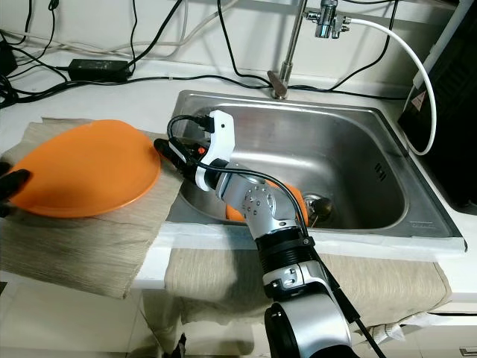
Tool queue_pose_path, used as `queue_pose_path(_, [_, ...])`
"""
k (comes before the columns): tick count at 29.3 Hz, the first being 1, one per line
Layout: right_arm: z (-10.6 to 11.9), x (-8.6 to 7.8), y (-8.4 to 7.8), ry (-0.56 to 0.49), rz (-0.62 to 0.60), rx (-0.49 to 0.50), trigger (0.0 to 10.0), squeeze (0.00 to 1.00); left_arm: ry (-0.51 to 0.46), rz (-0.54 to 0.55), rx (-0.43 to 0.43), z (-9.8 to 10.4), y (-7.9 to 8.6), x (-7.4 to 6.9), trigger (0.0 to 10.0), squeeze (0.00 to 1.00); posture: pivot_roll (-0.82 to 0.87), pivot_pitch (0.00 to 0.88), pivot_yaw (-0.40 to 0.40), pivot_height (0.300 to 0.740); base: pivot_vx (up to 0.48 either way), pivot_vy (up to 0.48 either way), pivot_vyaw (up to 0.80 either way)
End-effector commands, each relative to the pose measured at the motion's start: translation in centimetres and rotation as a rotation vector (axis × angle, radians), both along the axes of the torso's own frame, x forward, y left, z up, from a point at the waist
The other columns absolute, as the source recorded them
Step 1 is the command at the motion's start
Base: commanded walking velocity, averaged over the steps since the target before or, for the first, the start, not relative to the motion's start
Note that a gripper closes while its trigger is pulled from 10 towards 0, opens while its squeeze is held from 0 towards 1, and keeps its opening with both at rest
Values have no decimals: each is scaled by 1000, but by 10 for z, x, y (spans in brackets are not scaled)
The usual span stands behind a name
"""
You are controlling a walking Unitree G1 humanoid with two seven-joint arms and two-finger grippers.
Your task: Kitchen organization
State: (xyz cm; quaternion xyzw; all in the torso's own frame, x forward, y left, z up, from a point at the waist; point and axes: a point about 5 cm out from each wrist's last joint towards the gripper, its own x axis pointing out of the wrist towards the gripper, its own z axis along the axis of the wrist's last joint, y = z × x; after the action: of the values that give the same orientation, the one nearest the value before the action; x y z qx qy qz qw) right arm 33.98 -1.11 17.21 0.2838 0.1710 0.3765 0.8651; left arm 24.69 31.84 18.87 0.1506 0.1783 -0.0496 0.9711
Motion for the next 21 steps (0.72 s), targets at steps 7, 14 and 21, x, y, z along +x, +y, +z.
queue_pose_path(7, [4,4,-1,22,-25,61,10000,0,116,1,-86,-40,-4,-12,10000,0,210,27,-50,740,0,0,0])
queue_pose_path(14, [16,7,3,43,-3,137,10000,0,143,8,-106,-58,-4,-16,10000,0,208,28,-59,740,0,0,0])
queue_pose_path(21, [21,4,24,128,62,247,10000,0,137,-18,-110,-61,-10,-12,10000,0,209,23,-63,740,0,0,0])
